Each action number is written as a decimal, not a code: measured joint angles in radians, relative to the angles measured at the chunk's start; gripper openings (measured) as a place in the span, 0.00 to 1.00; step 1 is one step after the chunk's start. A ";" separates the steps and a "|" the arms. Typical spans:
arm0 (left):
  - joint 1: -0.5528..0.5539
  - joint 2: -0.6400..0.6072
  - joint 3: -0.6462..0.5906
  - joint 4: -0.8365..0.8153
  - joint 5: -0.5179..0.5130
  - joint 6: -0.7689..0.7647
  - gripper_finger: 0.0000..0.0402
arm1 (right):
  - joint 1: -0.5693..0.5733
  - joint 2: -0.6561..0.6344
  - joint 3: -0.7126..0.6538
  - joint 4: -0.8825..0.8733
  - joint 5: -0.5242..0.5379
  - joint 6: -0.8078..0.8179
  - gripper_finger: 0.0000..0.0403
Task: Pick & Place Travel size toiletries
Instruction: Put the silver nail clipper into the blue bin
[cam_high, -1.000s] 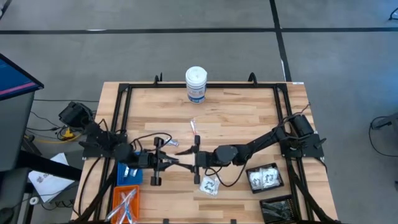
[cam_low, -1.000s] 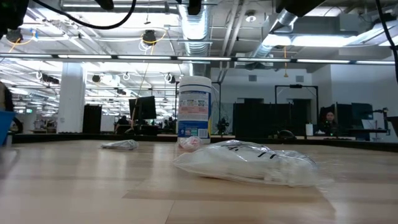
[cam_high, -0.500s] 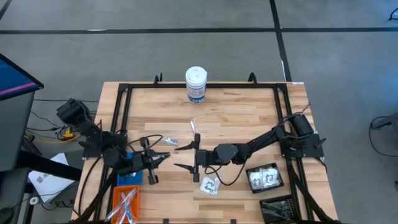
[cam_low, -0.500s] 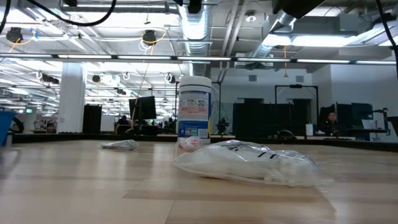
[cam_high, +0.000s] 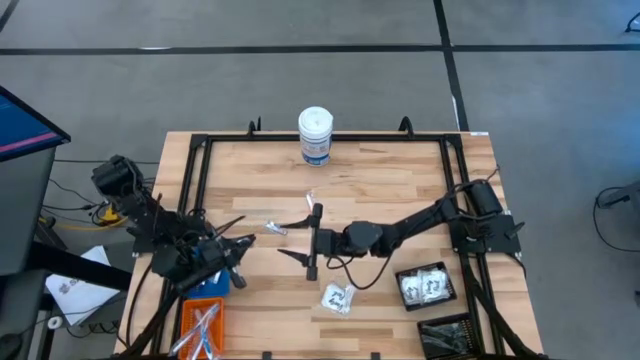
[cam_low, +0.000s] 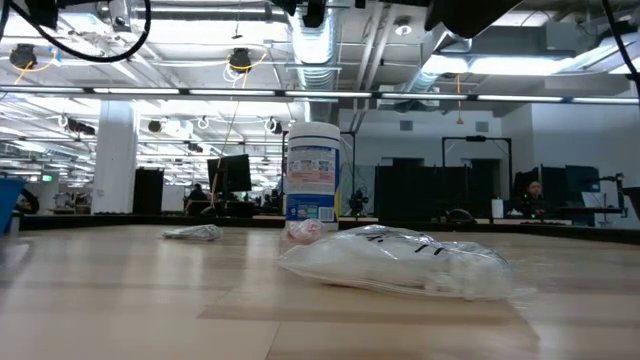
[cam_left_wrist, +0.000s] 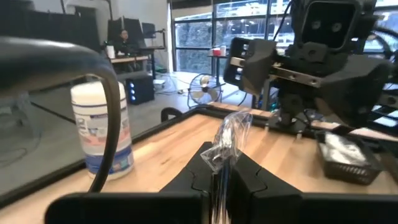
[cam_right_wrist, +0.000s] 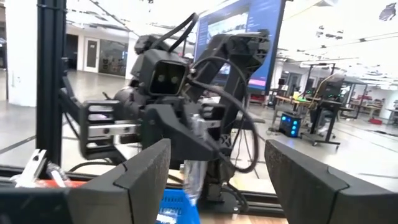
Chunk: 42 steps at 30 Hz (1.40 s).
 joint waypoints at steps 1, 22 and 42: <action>-0.003 0.000 0.000 0.000 -0.002 -0.014 0.01 | -0.002 0.000 0.000 0.004 0.000 0.000 0.63; -0.052 0.023 0.175 -0.419 0.445 -0.360 0.01 | -0.036 0.000 0.000 0.037 -0.057 0.002 0.63; -0.009 0.003 0.335 -1.780 1.011 -1.958 0.01 | -0.036 0.000 0.000 0.031 -0.056 0.010 0.63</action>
